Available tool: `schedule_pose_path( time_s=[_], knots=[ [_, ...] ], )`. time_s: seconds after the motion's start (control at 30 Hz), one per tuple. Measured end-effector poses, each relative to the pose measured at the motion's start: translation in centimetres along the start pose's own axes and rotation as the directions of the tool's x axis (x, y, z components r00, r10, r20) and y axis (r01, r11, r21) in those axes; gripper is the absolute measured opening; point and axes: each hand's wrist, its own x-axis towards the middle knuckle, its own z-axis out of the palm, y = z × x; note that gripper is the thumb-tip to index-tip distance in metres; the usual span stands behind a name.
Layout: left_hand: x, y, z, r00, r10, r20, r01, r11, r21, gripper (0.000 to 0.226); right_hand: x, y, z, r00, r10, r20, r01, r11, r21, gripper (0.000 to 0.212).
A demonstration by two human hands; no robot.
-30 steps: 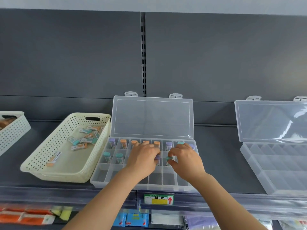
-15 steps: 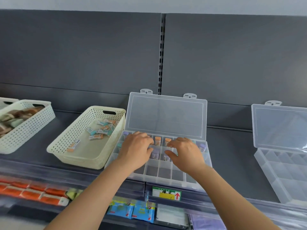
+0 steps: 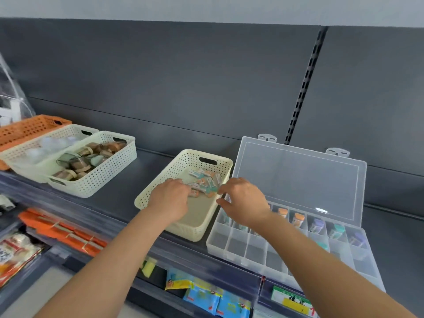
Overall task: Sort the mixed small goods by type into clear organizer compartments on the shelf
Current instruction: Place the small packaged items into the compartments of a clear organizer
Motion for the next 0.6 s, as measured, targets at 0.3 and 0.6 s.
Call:
schedule_pose_path(
  time_s=[0.3, 0.6],
  knots=[
    [3.6, -6.2, 3.2, 0.956, 0.015, 0.293, -0.018, 1.000, 0.006, 0.031, 9.5, -4.4, 6.2, 0.949, 0.077, 0.305, 0.007, 0.964, -0.265, 0.028],
    [6.3, -7.4, 5.3, 0.928, 0.198, 0.315, -0.238, 0.967, 0.093, 0.029, 11.9, -4.9, 9.2, 0.906, 0.257, 0.336, -0.146, 0.936, -0.320, 0.027]
  ],
)
